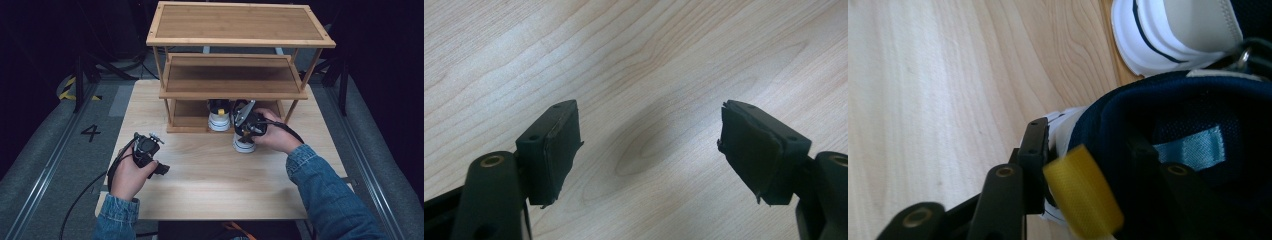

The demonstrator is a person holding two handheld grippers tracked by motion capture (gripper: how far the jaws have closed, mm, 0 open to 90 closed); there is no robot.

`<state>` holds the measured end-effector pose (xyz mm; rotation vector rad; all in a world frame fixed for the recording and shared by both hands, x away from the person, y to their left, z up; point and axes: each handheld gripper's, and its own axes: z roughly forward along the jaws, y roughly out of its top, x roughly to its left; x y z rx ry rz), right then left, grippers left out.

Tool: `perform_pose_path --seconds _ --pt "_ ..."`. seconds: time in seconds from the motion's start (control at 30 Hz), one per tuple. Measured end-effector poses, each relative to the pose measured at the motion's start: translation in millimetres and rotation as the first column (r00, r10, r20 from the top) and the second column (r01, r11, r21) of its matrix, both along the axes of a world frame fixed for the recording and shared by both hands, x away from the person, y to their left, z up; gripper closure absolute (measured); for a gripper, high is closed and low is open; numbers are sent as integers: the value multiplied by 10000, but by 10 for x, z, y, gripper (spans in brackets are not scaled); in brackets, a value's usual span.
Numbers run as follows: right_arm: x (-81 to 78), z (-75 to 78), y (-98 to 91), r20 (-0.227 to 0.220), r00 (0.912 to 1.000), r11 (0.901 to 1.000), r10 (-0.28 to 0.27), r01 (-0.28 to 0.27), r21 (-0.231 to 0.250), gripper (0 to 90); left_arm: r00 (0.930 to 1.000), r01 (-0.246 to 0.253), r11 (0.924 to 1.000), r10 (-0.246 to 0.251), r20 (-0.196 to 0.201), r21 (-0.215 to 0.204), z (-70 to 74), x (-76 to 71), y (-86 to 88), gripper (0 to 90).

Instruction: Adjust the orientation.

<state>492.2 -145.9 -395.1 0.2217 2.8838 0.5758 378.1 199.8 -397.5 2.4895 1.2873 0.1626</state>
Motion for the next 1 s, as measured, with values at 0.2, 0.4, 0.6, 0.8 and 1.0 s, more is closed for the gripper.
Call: perform_pose_path --seconds 0.2,0.4,0.6,0.8,1.0 --pt "-42 24 -27 989 9942 9989 -416 390 279 476 9999 141 9999 -141 -14 -17 2 35 -68 250" --pt "-154 112 -100 1670 9790 9878 -1173 976 1217 388 9990 437 9990 -437 -23 40 9 103 -155 250" --pt "-357 295 -243 1979 9581 9625 -2071 1633 2166 395 9976 680 9976 -679 -141 82 -1 177 -259 250" --pt "-551 389 -399 1718 9396 9310 -2960 2437 2717 478 9959 900 9957 -898 -131 222 8 229 -335 248" --pt "-666 317 -515 1148 9146 8988 -3878 3475 2673 525 9936 1124 9921 -1118 -130 555 1 279 -376 235"
